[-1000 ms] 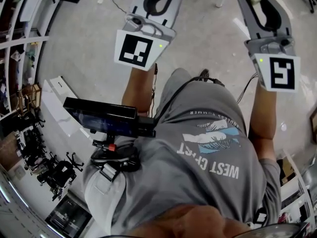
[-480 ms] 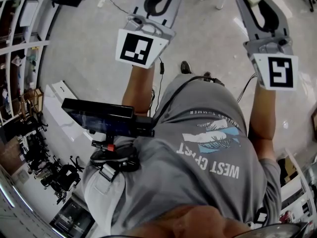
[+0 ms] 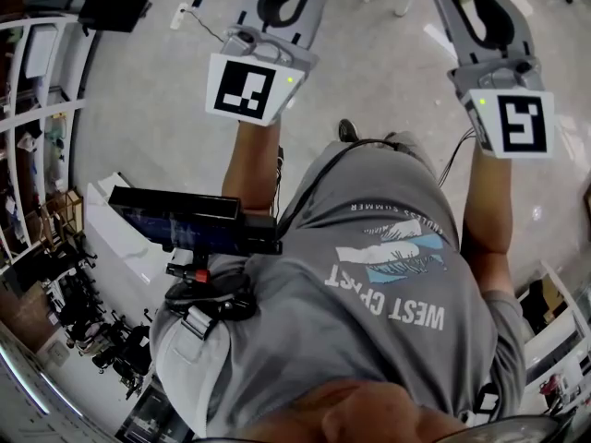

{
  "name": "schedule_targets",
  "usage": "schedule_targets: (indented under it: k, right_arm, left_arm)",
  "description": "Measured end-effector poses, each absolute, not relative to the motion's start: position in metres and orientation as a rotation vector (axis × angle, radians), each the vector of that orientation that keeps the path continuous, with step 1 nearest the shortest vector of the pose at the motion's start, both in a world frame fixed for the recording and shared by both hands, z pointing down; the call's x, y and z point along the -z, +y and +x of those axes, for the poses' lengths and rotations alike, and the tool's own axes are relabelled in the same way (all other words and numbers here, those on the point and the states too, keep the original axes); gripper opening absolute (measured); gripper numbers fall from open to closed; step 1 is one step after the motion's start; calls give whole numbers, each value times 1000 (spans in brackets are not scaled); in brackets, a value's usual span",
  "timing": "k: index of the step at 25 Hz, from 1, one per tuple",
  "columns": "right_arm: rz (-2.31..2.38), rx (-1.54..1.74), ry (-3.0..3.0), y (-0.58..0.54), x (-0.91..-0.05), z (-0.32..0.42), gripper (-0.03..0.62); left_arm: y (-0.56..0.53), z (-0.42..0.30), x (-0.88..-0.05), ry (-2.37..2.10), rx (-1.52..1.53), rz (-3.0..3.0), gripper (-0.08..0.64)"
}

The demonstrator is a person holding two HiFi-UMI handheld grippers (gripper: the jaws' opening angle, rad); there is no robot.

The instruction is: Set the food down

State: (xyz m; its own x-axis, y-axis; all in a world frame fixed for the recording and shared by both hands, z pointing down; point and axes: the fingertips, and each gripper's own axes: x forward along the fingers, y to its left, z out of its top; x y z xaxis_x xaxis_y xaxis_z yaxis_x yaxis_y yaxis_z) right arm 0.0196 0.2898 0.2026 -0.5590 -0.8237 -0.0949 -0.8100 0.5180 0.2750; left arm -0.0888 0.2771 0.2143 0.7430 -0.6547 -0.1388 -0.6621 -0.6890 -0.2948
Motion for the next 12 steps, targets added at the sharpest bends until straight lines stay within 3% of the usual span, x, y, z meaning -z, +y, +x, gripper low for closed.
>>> schedule_targets:
  k: [12]
  right_arm:
    - [1421, 465, -2698, 267, -183, 50, 103]
  left_arm:
    - [256, -58, -201, 1066, -33, -2668, 8]
